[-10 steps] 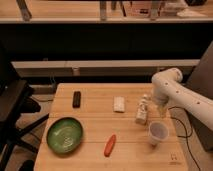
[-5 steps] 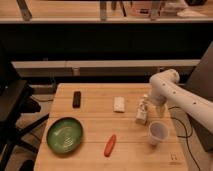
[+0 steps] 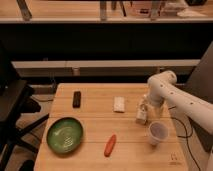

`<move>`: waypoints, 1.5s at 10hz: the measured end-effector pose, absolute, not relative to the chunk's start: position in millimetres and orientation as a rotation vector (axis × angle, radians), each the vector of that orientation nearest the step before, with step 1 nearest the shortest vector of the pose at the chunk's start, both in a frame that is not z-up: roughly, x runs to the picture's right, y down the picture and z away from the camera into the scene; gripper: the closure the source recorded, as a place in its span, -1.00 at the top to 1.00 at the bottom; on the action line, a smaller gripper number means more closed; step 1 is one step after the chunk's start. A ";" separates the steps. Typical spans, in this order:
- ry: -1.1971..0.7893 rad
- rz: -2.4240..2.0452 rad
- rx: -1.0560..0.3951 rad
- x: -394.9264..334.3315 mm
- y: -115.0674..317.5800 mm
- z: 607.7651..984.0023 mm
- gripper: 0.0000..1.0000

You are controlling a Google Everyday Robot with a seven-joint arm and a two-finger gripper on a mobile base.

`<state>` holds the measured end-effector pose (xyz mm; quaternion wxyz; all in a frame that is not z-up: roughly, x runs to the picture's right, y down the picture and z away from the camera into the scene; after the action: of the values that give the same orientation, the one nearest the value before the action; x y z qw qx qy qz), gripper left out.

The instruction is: Place the bottle in the ceramic bowl

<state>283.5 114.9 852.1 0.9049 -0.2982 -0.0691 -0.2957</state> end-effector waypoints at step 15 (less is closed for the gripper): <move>-0.218 -0.689 -0.637 274.3 134.8 864.9 0.60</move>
<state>274.3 134.8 864.9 0.8862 -0.3062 -0.1049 -0.3315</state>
